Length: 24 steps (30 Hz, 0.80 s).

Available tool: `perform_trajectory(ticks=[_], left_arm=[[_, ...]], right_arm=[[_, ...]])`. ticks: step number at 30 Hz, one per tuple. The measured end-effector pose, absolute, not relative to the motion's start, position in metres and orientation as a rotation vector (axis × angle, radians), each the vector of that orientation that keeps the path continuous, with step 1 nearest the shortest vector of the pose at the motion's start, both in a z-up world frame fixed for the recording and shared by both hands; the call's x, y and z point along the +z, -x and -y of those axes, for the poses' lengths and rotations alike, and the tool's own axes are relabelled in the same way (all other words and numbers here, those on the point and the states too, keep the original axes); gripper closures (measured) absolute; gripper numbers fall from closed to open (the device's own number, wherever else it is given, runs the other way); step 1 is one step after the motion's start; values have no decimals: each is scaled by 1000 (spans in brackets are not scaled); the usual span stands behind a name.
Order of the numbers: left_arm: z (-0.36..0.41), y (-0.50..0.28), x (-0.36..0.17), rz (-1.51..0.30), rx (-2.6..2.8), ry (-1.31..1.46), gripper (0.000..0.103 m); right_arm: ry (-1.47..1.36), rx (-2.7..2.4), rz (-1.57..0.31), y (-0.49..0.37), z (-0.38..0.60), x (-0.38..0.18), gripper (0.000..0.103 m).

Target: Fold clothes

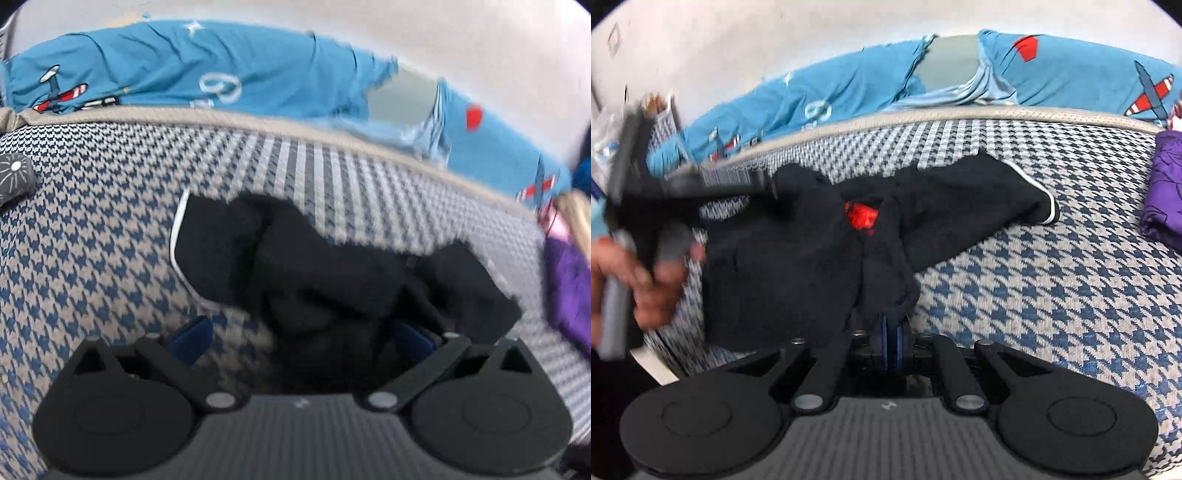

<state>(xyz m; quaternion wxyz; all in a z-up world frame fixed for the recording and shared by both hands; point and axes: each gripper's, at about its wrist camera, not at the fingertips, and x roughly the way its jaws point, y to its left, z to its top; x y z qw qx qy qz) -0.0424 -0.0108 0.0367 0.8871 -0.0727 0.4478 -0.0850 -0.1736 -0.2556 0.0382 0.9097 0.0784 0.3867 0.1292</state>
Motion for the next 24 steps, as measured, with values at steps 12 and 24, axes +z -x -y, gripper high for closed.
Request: perform_trajectory(ticks=[12, 24], left_arm=[[7, 63, 8, -1049, -209, 53, 0], [2, 73, 8, -1068, -244, 5, 0]], right_arm=[[-228, 243, -693, 156, 263, 62, 71], [-122, 258, -724, 97, 227, 47, 62]])
